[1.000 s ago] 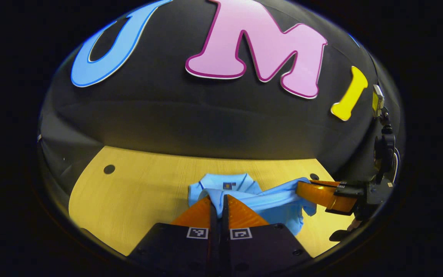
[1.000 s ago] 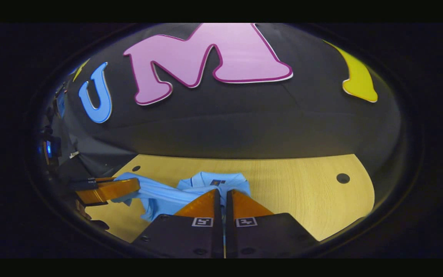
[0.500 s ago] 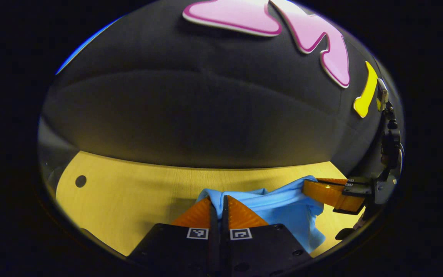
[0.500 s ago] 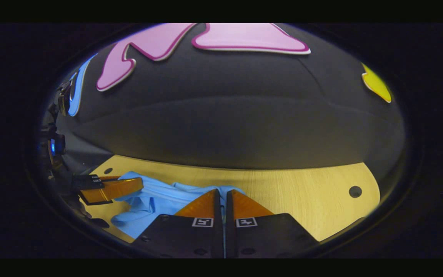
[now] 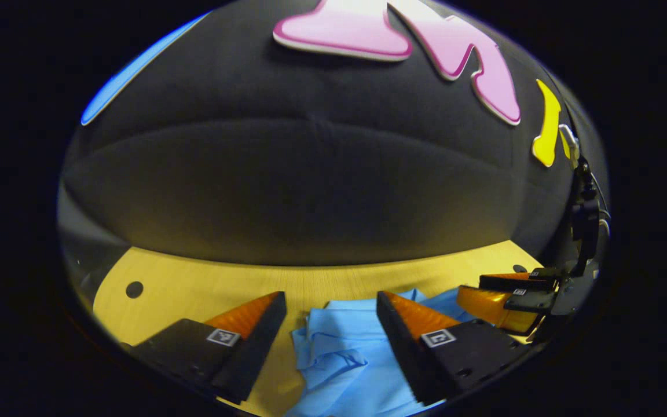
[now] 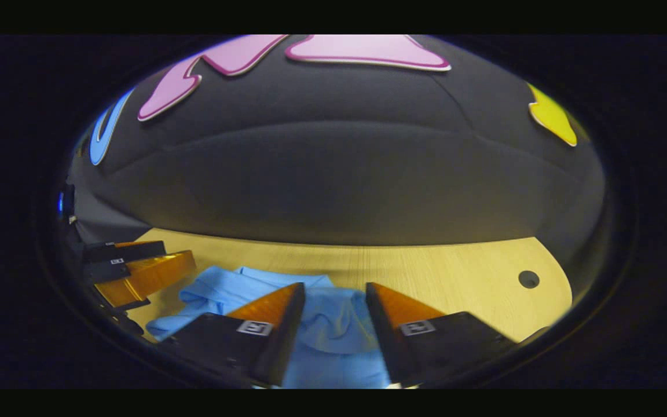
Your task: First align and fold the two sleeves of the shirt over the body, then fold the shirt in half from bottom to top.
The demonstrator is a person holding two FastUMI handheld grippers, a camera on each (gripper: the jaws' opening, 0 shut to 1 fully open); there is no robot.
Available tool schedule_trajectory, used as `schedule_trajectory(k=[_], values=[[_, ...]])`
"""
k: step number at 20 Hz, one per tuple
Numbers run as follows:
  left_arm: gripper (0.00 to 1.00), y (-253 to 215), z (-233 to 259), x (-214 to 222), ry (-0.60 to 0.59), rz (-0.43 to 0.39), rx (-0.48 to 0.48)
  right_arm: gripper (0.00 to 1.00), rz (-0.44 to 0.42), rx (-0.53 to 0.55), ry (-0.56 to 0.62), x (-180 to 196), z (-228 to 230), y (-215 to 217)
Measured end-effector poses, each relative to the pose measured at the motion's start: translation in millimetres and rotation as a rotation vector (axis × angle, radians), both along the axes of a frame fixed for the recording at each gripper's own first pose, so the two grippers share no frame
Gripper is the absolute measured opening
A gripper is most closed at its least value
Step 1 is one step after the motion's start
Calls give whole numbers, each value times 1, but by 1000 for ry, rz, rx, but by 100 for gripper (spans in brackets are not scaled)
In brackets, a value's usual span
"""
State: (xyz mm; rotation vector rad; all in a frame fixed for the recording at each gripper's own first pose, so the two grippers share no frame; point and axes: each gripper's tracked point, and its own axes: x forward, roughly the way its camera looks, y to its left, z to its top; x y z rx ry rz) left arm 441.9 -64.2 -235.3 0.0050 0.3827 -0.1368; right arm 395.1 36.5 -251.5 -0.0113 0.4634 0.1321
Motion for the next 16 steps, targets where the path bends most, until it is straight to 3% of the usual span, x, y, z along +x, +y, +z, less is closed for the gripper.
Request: schedule_trajectory(k=[1, 2, 6, 7, 8, 9, 16], values=[[100, 3, 15, -11, -35, 4, 15, 75, -7, 3, -14, -8, 9, -3], [99, 5, 29, -22, -70, 9, 18, 90, -23, -1, -29, -18, 19, -8], [98, 2, 81, -79, -148, 14, -24, 99, -46, -17, -75, -71, 63, -14], [98, 2, 94, -95, -167, 17, -35, 99, -38, -12, -75, -85, 73, -11], [98, 0, 108, -111, -181, 15, -50, 92, -32, -11, -77, -101, 85, -7], [98, -1, 121, -128, -193, 12, -65, 98, -29, -11, -90, -115, 101, -4], [98, -8, 211, -268, -313, -70, -67, 98, -30, -6, -278, -237, 220, 16]])
